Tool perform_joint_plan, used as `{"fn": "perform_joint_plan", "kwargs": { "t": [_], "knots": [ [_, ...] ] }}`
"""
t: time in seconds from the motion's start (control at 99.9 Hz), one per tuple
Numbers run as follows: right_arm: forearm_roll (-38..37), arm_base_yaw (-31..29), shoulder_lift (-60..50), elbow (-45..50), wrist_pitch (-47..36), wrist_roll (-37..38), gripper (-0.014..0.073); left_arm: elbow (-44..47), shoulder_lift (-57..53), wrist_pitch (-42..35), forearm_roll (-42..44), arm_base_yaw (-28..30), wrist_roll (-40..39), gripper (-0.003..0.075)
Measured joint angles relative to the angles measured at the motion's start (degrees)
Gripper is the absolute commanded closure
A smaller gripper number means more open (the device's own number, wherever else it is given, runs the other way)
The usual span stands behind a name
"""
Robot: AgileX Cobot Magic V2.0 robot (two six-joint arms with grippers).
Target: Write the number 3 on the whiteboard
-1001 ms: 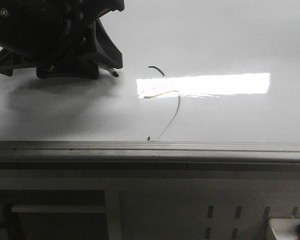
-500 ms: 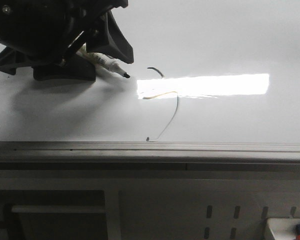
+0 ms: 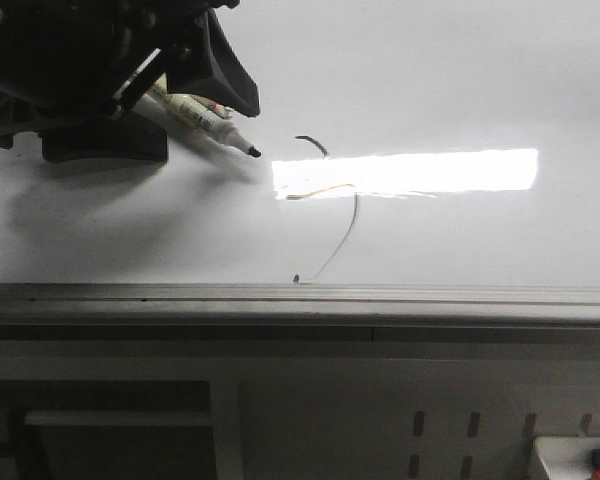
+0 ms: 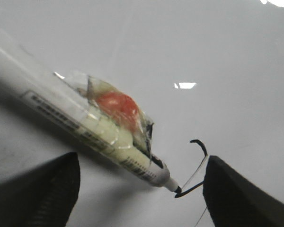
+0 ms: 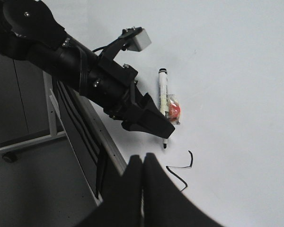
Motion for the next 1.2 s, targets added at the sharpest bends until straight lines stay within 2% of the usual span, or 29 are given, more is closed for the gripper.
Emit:
{"fn": "perform_joint_plan", "kwargs": {
  "t": [0.661, 1.201],
  "knots": [
    [0.0, 0.0, 0.0, 0.0, -0.6, 0.1, 0.0658, 1.2, -5.2, -6.3, -1.7, 1.6, 0.0, 0.0169],
    [0.0, 0.0, 0.0, 0.0, -0.2, 0.1, 0.0658, 2.0, -14.2, -5.1, -2.0, 1.9, 0.3, 0.0174]
  ]
}}
